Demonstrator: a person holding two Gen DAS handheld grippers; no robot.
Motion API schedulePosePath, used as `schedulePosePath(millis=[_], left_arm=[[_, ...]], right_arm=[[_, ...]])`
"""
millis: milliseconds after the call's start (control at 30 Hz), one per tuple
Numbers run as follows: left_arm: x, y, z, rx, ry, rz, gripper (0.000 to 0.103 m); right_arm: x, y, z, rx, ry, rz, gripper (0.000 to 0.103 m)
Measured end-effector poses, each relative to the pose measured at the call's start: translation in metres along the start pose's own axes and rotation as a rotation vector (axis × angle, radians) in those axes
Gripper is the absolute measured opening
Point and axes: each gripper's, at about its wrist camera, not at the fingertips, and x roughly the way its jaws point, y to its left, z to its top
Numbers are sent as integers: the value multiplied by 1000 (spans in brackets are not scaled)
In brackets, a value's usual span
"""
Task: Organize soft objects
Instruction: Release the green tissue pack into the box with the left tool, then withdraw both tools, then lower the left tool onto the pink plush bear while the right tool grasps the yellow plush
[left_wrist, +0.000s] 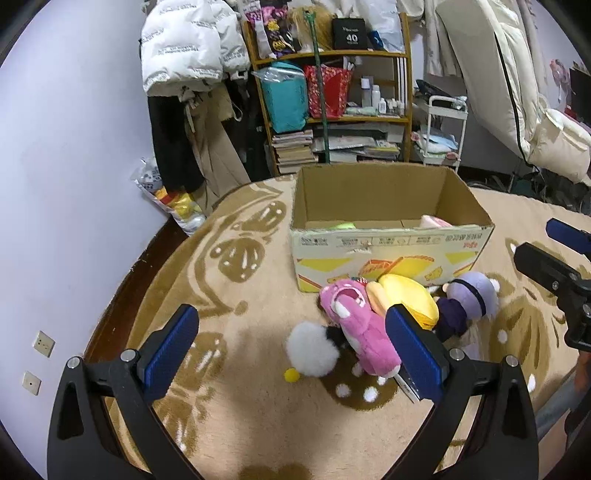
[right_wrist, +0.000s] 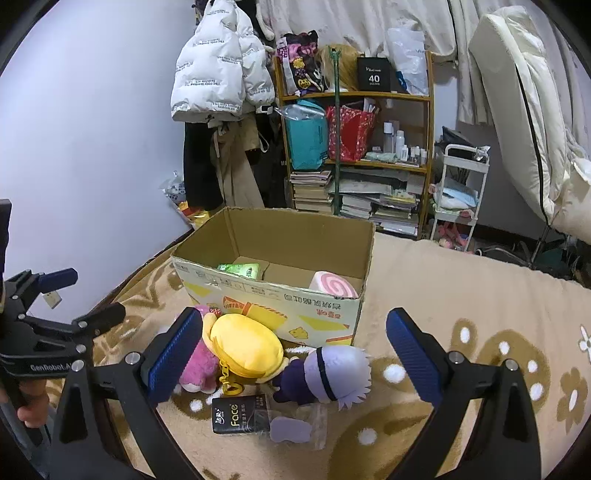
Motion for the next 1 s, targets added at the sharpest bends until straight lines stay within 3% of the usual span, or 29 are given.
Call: schedulePosePath(millis=[1000], left_arm=[[73, -47, -11, 71, 166, -47, 100]], right_arm=[[85, -1, -2, 54, 209, 127, 103]])
